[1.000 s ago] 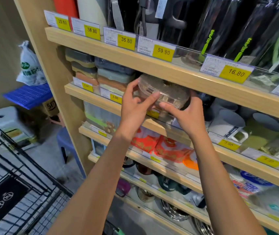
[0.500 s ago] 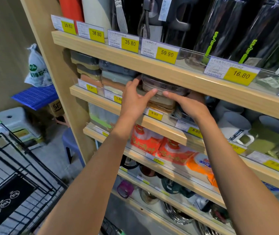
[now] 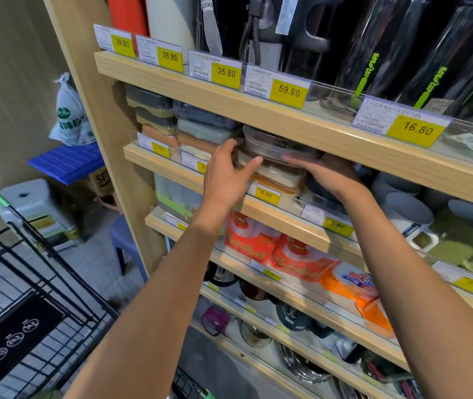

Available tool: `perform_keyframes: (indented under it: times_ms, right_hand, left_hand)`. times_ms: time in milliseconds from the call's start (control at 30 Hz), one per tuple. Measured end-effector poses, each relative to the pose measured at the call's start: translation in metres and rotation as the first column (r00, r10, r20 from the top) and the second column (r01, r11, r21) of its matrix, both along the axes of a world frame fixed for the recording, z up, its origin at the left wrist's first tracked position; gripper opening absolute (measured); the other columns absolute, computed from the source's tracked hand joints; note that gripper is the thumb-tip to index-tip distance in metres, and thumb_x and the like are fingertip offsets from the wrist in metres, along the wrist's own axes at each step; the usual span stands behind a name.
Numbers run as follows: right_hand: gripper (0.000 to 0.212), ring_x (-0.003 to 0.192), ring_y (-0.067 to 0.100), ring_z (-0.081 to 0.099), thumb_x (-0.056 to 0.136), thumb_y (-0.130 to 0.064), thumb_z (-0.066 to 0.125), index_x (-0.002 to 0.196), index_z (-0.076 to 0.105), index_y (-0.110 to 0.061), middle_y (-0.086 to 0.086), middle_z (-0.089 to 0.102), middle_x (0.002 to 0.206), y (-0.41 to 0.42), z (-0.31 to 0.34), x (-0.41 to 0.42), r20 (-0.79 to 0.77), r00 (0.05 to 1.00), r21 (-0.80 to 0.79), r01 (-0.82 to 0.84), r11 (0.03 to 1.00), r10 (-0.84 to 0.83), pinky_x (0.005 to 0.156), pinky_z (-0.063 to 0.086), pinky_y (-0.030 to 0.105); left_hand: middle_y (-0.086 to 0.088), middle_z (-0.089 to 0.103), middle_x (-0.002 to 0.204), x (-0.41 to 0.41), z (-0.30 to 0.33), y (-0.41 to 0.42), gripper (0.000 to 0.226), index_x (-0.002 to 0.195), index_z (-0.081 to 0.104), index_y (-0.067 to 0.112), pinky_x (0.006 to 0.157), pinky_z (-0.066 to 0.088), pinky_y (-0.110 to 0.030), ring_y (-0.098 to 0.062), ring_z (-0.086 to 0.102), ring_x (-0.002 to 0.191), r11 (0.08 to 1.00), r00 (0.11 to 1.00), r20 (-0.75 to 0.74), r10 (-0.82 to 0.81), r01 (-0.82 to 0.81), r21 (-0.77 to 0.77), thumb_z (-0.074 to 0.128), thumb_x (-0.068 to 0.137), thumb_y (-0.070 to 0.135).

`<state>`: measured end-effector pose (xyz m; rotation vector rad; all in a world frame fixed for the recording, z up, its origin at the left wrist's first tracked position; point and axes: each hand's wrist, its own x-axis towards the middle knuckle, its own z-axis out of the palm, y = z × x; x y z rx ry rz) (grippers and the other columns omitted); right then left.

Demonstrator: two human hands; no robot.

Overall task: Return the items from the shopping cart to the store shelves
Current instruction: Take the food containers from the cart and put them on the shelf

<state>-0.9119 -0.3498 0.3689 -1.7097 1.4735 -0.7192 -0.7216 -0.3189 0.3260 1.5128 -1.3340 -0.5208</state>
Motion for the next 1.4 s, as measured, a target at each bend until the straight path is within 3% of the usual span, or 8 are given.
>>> perform_keyframes:
  times_ms: [367,467,533,700,900,1100,1300,1400]
  right_hand:
    - [0.084,0.107,0.028,0.060,0.068,-0.081,0.062,0.117,0.062,-0.014,0.009,0.064,0.116,0.031,-0.006,0.013,-0.167,0.929,-0.120,0.313,0.942,-0.330,0.081,0.043,0.033]
    - [0.034,0.102,0.020,0.059,0.090,-0.035,0.070,0.109,0.061,-0.010,0.001,0.060,0.105,0.098,-0.046,0.032,0.321,0.873,-0.563,0.488,0.667,-0.367,0.086,0.045,0.027]
    - [0.011,0.094,0.018,0.060,0.091,-0.008,0.065,0.102,0.063,-0.011,0.001,0.062,0.099,0.141,-0.089,0.060,0.406,0.894,-0.607,0.420,0.675,-0.191,0.083,0.048,0.028]
    - [0.003,0.082,0.012,0.064,0.093,-0.015,0.065,0.095,0.066,-0.013,-0.001,0.066,0.089,0.192,-0.194,0.137,0.259,0.921,-0.257,-0.226,0.940,0.292,0.074,0.053,0.031]
    - [0.009,0.071,0.005,0.063,0.091,-0.017,0.066,0.083,0.070,-0.014,-0.006,0.068,0.073,0.244,-0.268,0.218,0.135,0.703,0.164,-0.710,0.684,0.698,0.067,0.048,0.018]
    - [0.011,0.080,0.017,0.066,0.091,-0.026,0.069,0.081,0.065,-0.028,-0.007,0.068,0.081,0.285,-0.369,0.277,0.041,0.542,0.517,-0.730,0.446,0.840,0.075,0.054,0.033]
    - [0.010,0.050,0.005,0.064,0.093,-0.014,0.068,0.090,0.064,-0.005,-0.003,0.068,0.060,0.285,-0.487,0.356,0.071,0.689,0.721,-0.535,0.440,0.722,0.048,0.049,0.019]
    - [0.013,0.033,0.000,0.057,0.098,-0.019,0.062,0.092,0.057,-0.008,-0.006,0.062,0.041,0.283,-0.547,0.404,0.074,0.805,0.813,-0.391,0.431,0.589,0.035,0.045,0.015]
  left_hand:
    - [0.003,0.058,0.130,0.001,-0.012,0.015,0.043,0.131,0.057,0.026,0.091,0.057,-0.041,-0.015,0.066,0.100,0.996,0.992,-0.128,0.002,-0.014,-0.092,0.071,0.090,0.029]
    - [0.004,0.061,0.119,0.011,-0.044,0.051,0.022,0.117,0.062,0.027,0.080,0.058,-0.042,-0.012,0.059,0.068,0.986,0.960,-0.263,0.101,-0.131,-0.103,0.064,0.095,0.022]
    - [0.003,0.065,0.104,0.026,-0.075,0.084,0.012,0.106,0.066,0.020,0.071,0.059,-0.041,-0.016,0.058,0.062,0.970,0.925,-0.313,0.214,-0.239,-0.041,0.063,0.095,0.016]
    - [0.005,0.066,0.080,0.082,-0.150,0.182,0.008,0.092,0.069,0.016,0.064,0.054,-0.038,-0.027,0.065,0.068,0.845,0.793,-0.313,0.522,-0.433,0.314,0.064,0.091,0.010]
    - [-0.010,0.066,0.085,0.138,-0.252,0.330,0.024,0.077,0.060,0.020,0.076,0.052,-0.039,-0.024,0.062,0.079,0.571,0.541,-0.285,0.791,-0.489,0.659,0.064,0.092,0.002]
    - [-0.014,0.068,0.096,0.176,-0.352,0.409,0.011,0.098,0.060,0.015,0.075,0.049,-0.040,-0.027,0.064,0.089,0.316,0.280,-0.219,0.935,-0.371,0.873,0.068,0.091,0.017]
    - [-0.008,0.066,0.096,0.230,-0.442,0.414,0.021,0.111,0.062,0.007,0.042,0.042,-0.018,-0.012,0.058,0.064,0.138,-0.006,-0.152,0.988,-0.388,0.911,0.065,0.092,0.017]
    - [-0.020,0.068,0.110,0.251,-0.497,0.413,0.042,0.124,0.061,-0.001,0.069,0.052,-0.030,-0.031,0.068,0.097,0.010,-0.161,-0.067,0.985,-0.333,0.943,0.065,0.092,0.026]
